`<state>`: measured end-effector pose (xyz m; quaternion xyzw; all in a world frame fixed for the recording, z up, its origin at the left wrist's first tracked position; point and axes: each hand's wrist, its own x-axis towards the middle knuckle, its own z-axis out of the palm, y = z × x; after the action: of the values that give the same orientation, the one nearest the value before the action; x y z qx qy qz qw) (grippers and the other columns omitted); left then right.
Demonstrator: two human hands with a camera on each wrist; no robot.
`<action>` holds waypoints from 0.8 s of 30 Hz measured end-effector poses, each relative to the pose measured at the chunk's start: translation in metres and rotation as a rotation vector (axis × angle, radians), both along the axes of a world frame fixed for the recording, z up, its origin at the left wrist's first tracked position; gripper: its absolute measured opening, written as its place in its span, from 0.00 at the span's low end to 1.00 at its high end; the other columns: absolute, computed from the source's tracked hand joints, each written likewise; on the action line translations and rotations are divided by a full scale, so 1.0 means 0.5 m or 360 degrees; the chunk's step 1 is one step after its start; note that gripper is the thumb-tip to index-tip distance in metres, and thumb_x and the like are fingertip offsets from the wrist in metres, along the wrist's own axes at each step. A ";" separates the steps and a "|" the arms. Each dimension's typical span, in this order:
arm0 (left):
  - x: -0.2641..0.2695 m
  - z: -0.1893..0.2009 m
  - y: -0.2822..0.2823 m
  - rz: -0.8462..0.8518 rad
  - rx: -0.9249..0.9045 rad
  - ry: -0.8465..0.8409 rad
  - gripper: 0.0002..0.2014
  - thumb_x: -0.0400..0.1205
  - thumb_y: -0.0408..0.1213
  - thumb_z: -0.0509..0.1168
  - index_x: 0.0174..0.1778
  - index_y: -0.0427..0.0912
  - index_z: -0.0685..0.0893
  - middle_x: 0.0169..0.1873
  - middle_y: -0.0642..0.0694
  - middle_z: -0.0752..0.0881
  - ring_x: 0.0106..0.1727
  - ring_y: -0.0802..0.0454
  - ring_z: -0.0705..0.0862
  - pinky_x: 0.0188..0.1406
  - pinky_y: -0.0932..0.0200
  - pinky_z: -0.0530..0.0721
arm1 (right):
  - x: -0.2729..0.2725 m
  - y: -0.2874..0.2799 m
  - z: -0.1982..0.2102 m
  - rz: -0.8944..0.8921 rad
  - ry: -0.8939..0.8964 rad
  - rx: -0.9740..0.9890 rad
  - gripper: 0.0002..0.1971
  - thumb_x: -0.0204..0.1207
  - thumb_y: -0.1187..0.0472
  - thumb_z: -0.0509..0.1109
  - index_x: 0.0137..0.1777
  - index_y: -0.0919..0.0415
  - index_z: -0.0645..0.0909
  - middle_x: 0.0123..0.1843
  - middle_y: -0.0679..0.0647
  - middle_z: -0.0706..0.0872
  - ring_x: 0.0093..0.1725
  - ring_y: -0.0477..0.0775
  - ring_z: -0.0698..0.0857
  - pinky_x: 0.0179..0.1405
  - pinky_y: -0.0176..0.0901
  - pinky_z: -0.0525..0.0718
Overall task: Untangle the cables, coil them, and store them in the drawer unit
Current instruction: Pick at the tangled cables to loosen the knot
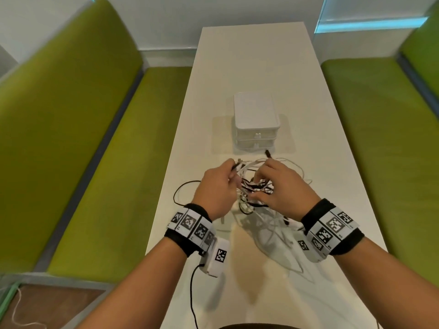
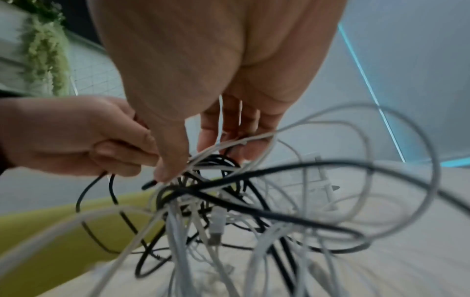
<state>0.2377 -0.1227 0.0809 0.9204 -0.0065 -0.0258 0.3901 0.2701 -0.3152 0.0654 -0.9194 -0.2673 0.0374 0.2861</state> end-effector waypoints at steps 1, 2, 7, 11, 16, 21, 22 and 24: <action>0.003 0.003 0.006 0.0033 0.0006 0.0007 0.09 0.85 0.32 0.60 0.42 0.48 0.72 0.39 0.49 0.89 0.37 0.54 0.84 0.35 0.56 0.79 | -0.001 -0.001 -0.004 0.0000 -0.0023 -0.0083 0.16 0.71 0.45 0.81 0.51 0.50 0.82 0.50 0.42 0.78 0.50 0.49 0.80 0.46 0.45 0.80; 0.007 0.004 0.012 0.0059 0.0012 0.0010 0.08 0.86 0.32 0.60 0.42 0.48 0.72 0.40 0.49 0.89 0.37 0.56 0.84 0.33 0.59 0.78 | -0.001 0.000 -0.008 -0.0011 -0.0039 -0.0156 0.14 0.72 0.47 0.81 0.52 0.49 0.83 0.49 0.42 0.80 0.52 0.50 0.81 0.48 0.47 0.80; 0.013 -0.004 0.030 0.0176 0.0023 -0.0035 0.17 0.85 0.33 0.62 0.36 0.54 0.65 0.40 0.49 0.90 0.33 0.54 0.85 0.30 0.56 0.78 | 0.003 0.020 -0.010 0.0065 -0.0206 -0.0220 0.09 0.69 0.60 0.80 0.47 0.46 0.89 0.37 0.40 0.79 0.47 0.49 0.73 0.46 0.47 0.66; 0.016 0.004 0.030 0.0243 0.0016 -0.0081 0.15 0.85 0.34 0.61 0.36 0.52 0.64 0.34 0.43 0.83 0.28 0.47 0.78 0.25 0.56 0.74 | 0.000 0.010 0.007 0.0148 -0.0422 0.0016 0.09 0.64 0.66 0.78 0.36 0.48 0.89 0.40 0.43 0.82 0.50 0.55 0.78 0.51 0.50 0.65; 0.024 0.013 0.013 0.0162 0.0024 -0.0151 0.11 0.86 0.33 0.60 0.41 0.46 0.67 0.30 0.49 0.75 0.27 0.50 0.74 0.27 0.54 0.71 | -0.030 0.027 0.017 0.0523 -0.0270 0.0055 0.12 0.67 0.63 0.62 0.30 0.51 0.86 0.41 0.44 0.87 0.47 0.50 0.79 0.45 0.44 0.74; 0.028 0.015 0.038 0.0166 0.0007 -0.0240 0.13 0.87 0.34 0.61 0.40 0.49 0.65 0.29 0.51 0.74 0.27 0.51 0.73 0.27 0.57 0.68 | -0.037 -0.013 -0.019 0.0264 0.0058 -0.0026 0.15 0.79 0.45 0.67 0.38 0.51 0.90 0.34 0.44 0.85 0.36 0.44 0.81 0.43 0.46 0.81; 0.025 0.017 0.038 0.0125 0.0029 -0.0229 0.12 0.87 0.34 0.60 0.41 0.48 0.66 0.29 0.51 0.74 0.28 0.51 0.74 0.28 0.56 0.69 | -0.036 -0.016 -0.013 0.0132 0.0059 0.0157 0.19 0.81 0.41 0.67 0.38 0.51 0.90 0.34 0.44 0.85 0.35 0.44 0.81 0.40 0.45 0.81; 0.020 0.020 0.031 0.0024 0.0077 -0.0206 0.10 0.87 0.35 0.60 0.42 0.48 0.66 0.30 0.51 0.75 0.29 0.51 0.75 0.30 0.54 0.69 | -0.033 -0.009 0.002 -0.0044 -0.0061 0.0384 0.12 0.79 0.42 0.74 0.47 0.49 0.91 0.45 0.42 0.87 0.39 0.44 0.84 0.41 0.40 0.83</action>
<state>0.2477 -0.1071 0.0911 0.9293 -0.0243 0.0365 0.3667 0.2539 -0.3197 0.0664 -0.8824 -0.2625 -0.0166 0.3900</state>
